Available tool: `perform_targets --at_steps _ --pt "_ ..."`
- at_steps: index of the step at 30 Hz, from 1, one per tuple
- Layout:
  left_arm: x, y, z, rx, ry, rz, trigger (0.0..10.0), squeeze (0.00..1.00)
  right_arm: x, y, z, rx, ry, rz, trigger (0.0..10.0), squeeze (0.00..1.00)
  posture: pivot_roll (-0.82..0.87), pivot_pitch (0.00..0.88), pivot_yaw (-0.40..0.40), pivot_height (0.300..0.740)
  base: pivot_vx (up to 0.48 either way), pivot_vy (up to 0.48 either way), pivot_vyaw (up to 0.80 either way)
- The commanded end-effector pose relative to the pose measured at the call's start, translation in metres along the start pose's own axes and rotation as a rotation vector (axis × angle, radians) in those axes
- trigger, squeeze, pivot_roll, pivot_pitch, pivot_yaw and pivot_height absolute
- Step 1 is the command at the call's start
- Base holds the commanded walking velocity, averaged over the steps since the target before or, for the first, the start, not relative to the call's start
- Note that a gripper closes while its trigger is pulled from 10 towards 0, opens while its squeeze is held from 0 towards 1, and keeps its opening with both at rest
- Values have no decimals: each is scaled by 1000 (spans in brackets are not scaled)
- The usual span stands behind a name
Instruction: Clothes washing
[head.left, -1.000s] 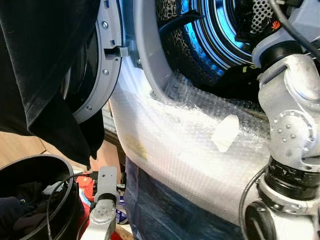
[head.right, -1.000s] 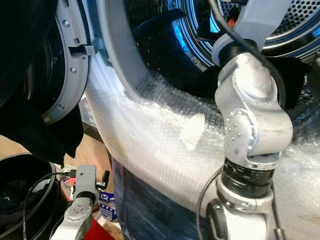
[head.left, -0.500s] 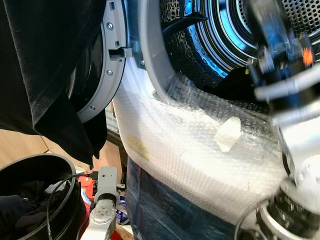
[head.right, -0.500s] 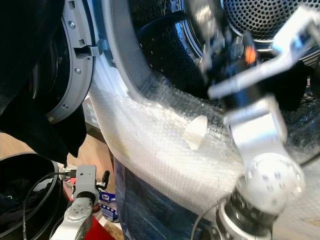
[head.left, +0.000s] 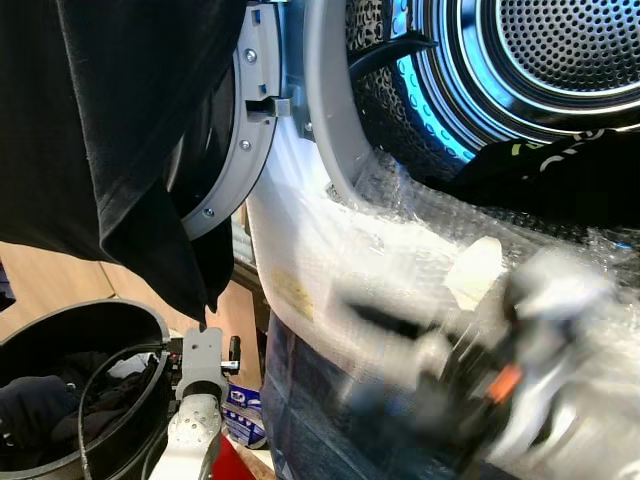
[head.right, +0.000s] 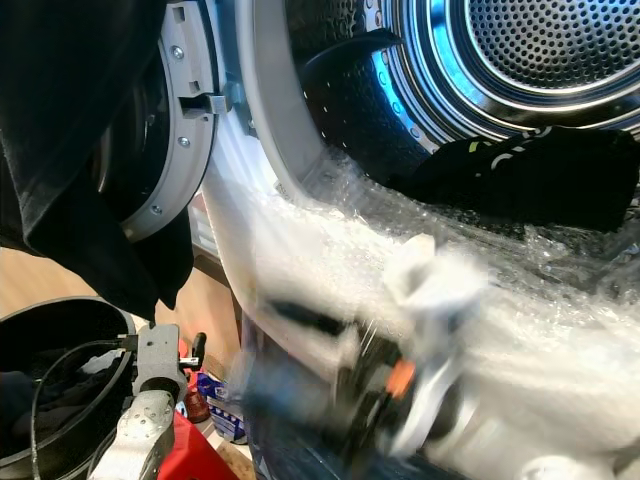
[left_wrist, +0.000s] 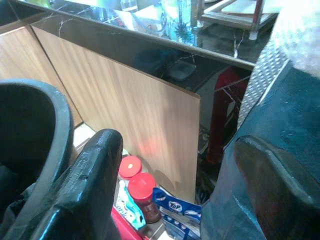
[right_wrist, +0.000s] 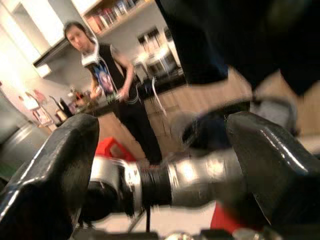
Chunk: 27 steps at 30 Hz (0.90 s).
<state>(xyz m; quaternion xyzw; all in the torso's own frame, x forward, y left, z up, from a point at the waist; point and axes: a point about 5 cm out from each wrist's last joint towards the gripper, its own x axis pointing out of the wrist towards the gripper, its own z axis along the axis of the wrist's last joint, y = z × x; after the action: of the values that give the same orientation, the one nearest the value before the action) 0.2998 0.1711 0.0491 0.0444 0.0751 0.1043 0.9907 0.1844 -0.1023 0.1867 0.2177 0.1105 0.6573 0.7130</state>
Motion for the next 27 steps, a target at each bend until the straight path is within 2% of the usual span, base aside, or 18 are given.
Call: perform_targets --at_steps 1,2,4,6,8,9,10,12,14,16,17,20,21,23,27 --pt "1 1 7 -3 -35 14 10000 0 -2 -4 -4 -9 8 -8 10000 0 -105 11 -28 740 0 0 0" --pt "1 4 8 0 -40 26 10000 0 -6 -5 -16 44 15 3 10000 0 -99 10 -26 740 0 0 0" --pt "2 7 8 3 -44 37 10000 0 -11 -7 -28 72 35 2 10000 0 -99 10 -26 740 0 0 0" --pt "2 10 8 7 -47 47 10000 0 -20 -19 -48 115 67 -49 10000 0 -99 10 -26 740 0 0 0" --pt "1 12 8 10 -49 59 10000 0 -42 -44 -94 217 153 -235 10000 0 -84 13 -28 740 0 0 0" --pt "1 12 8 10 -49 59 10000 0 -42 -44 -94 217 153 -235 10000 0 -84 13 -28 740 0 0 0" --pt "1 13 8 10 -52 66 10000 0 -53 -53 -113 266 177 -329 10000 0 -72 13 -32 740 0 0 0" --pt "1 14 9 9 -53 70 10000 0 -57 -56 -121 280 192 -369 10000 0 -72 13 -32 740 0 0 0" --pt "1 17 8 9 -51 81 10000 0 -74 -69 -146 348 197 -520 10000 0 -71 17 -30 740 0 0 0" --pt "0 17 7 10 -50 80 10000 0 -81 -74 -154 373 191 -574 10000 0 -73 17 -30 740 0 0 0" --pt "0 16 7 11 -48 79 10000 0 -93 -84 -170 432 181 -710 10000 0 -75 15 -26 740 0 0 0" --pt "-1 16 7 12 -49 80 10000 0 -105 -91 -190 483 178 -857 10000 0 -68 15 -22 740 0 0 0" --pt "-1 16 7 12 -49 80 10000 0 -105 -91 -190 483 178 -857 10000 0 -68 15 -22 740 0 0 0" --pt "-2 17 7 13 -48 81 10000 0 -112 -94 -211 518 226 -957 10000 0 -61 13 -18 740 0 0 0" --pt "-3 19 6 16 -47 82 10000 0 -113 -93 -228 523 284 -1035 10000 0 -58 16 -15 740 0 0 0"
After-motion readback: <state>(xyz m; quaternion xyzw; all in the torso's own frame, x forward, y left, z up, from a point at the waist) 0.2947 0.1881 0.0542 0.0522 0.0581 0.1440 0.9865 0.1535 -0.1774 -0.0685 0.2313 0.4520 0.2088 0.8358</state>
